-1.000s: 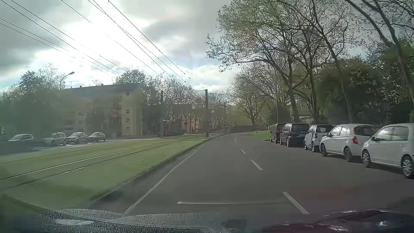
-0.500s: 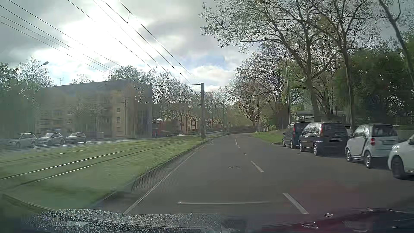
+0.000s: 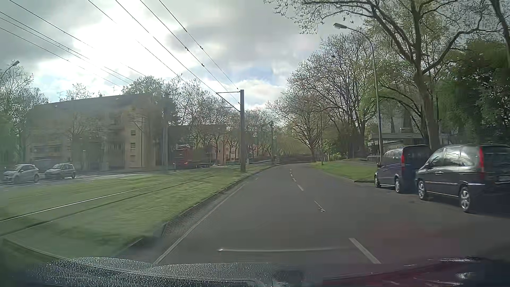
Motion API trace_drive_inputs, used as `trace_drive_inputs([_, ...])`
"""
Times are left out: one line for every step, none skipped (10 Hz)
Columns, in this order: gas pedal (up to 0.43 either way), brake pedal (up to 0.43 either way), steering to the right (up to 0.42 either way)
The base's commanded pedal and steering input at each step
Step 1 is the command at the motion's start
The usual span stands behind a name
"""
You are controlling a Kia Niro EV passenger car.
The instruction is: Follow the waypoints while adhering to traffic rules and regulations
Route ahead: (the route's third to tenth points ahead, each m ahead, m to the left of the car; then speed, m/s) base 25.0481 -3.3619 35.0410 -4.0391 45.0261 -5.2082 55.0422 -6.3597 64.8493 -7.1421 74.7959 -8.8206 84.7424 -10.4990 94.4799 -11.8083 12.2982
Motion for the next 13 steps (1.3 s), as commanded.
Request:
trace_drive_inputs([0.087,0.000,0.011])
trace_drive_inputs([0.087,0.000,0.011])
trace_drive_inputs([0.087,0.000,0.011])
trace_drive_inputs([0.087,0.000,0.011])
trace_drive_inputs([0.087,0.000,0.011])
trace_drive_inputs([0.087,0.000,0.011])
trace_drive_inputs([0.087,0.000,0.011])
trace_drive_inputs([0.087,0.000,0.011])
trace_drive_inputs([0.087,0.000,0.011])
trace_drive_inputs([0.087,0.000,0.011])
trace_drive_inputs([0.087,0.000,0.011])
trace_drive_inputs([0.087,0.000,0.011])
trace_drive_inputs([0.087,0.000,0.011])
